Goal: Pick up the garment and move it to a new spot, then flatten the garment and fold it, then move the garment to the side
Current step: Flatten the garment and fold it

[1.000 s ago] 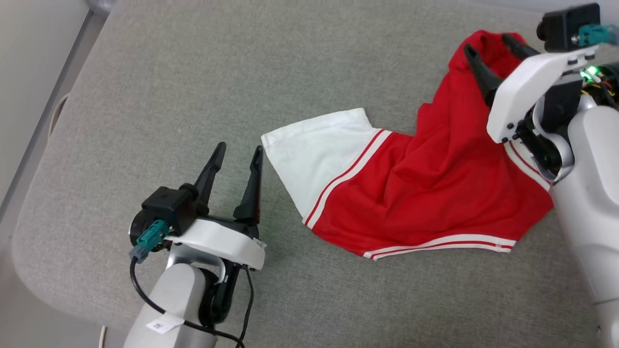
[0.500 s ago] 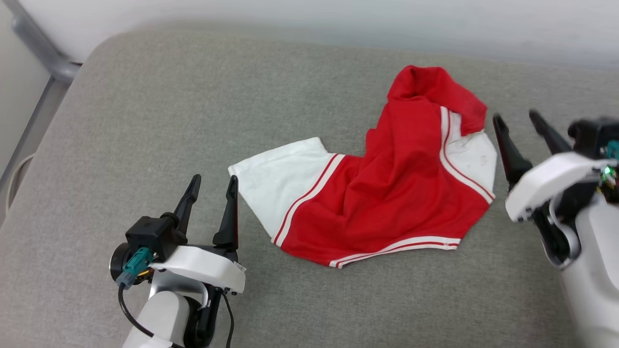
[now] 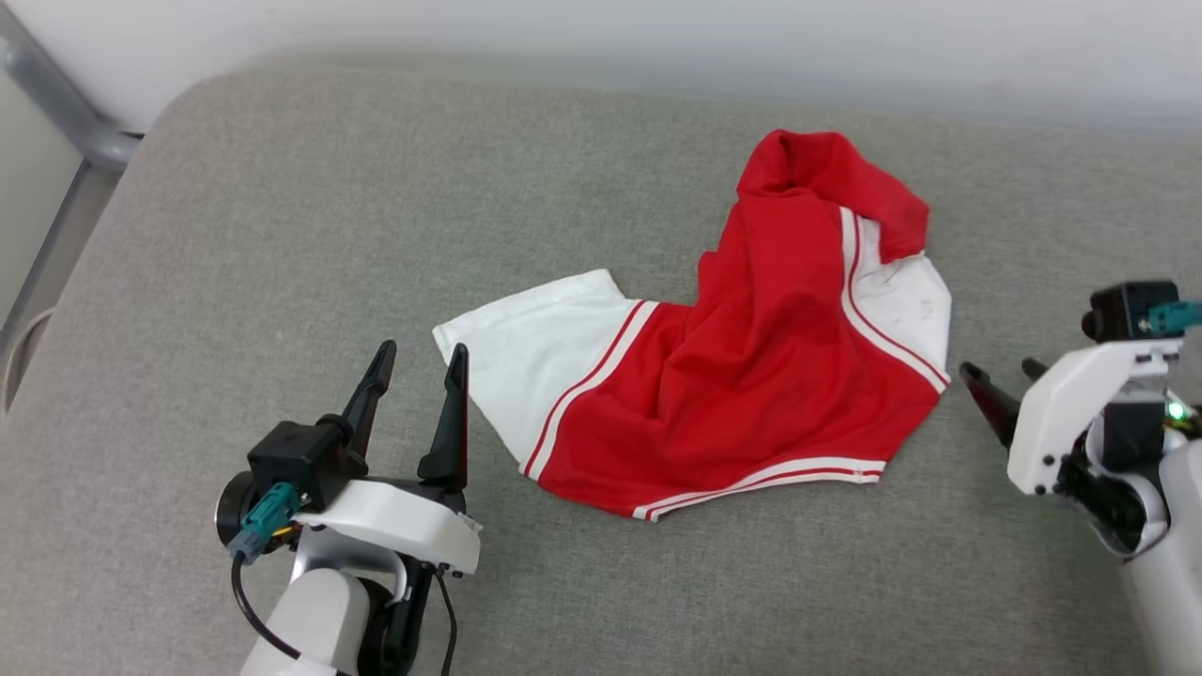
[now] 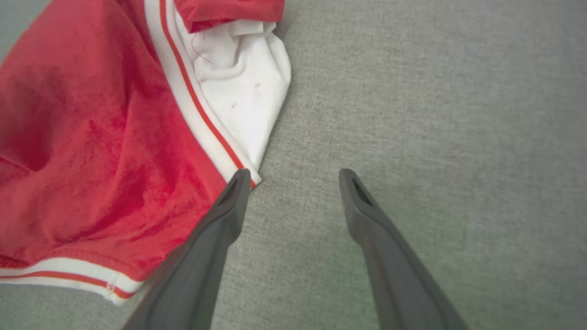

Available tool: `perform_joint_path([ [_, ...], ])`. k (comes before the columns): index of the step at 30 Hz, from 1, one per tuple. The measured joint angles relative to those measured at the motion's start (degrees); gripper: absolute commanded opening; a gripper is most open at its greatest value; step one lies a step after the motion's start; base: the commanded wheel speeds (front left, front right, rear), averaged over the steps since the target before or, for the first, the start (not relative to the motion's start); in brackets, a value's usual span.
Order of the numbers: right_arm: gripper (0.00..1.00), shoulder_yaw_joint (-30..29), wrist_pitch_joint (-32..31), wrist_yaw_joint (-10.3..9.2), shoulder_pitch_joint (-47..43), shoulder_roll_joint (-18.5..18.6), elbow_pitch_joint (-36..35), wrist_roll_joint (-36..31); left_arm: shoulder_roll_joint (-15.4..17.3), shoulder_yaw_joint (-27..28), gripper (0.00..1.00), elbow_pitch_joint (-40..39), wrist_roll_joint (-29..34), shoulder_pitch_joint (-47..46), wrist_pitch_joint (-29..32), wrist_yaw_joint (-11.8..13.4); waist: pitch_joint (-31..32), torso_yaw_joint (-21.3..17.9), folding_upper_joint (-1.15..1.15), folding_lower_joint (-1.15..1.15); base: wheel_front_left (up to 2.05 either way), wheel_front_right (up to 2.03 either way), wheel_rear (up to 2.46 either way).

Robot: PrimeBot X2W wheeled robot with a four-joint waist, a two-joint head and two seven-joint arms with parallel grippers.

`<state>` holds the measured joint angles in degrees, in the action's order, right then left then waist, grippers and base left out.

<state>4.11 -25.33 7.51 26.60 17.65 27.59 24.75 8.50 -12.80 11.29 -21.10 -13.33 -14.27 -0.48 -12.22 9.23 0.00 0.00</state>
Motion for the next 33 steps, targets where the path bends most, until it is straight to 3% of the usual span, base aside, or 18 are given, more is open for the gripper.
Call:
perform_joint_path([
  [5, 1.0, 1.6, -5.0, 0.0, 4.9, 0.1, -0.8, -0.7, -0.1, -0.1, 1.0, -0.4, -0.4, -1.2, 0.0, 0.0, -2.3, 1.5, 0.0, 0.0, 0.0, 0.0, 0.0],
  [13, 1.0, 5.7, -11.0, -0.01, 9.8, 0.2, 4.3, -0.8, -0.7, 0.1, 1.0, 0.6, -0.8, -2.5, -0.3, -0.5, -6.0, 3.8, 0.0, 0.0, 0.0, 0.0, 0.0],
  [15, 0.24, 7.3, -12.6, -0.04, 9.9, 0.3, 5.4, 0.6, -1.1, 0.3, 1.0, 1.3, -0.9, -2.5, -0.5, -0.5, -6.2, 4.1, 0.0, 0.0, 0.0, 0.0, 0.0],
  [16, 0.0, 7.7, -12.6, -0.04, 9.8, 0.4, 5.5, 0.9, -1.2, 0.4, 1.0, 1.5, -0.9, -2.5, -0.5, -0.5, -6.0, 3.9, 0.0, 0.0, 0.0, 0.0, 0.0],
  [24, 0.0, 8.7, -6.4, 0.02, 6.7, 1.2, 3.4, 0.9, -0.2, 1.2, 1.0, 2.5, -0.8, -1.6, -0.6, -0.5, -2.9, 1.8, 0.0, 0.01, 0.0, 0.0, 0.0],
  [33, 0.0, 2.8, -2.6, 0.02, -8.5, 2.1, -6.6, -1.5, 1.3, 1.7, 1.0, 2.1, -0.9, 3.7, 0.3, 1.0, 3.9, -1.6, 0.0, 0.0, 0.0, 0.0, 0.0],
])
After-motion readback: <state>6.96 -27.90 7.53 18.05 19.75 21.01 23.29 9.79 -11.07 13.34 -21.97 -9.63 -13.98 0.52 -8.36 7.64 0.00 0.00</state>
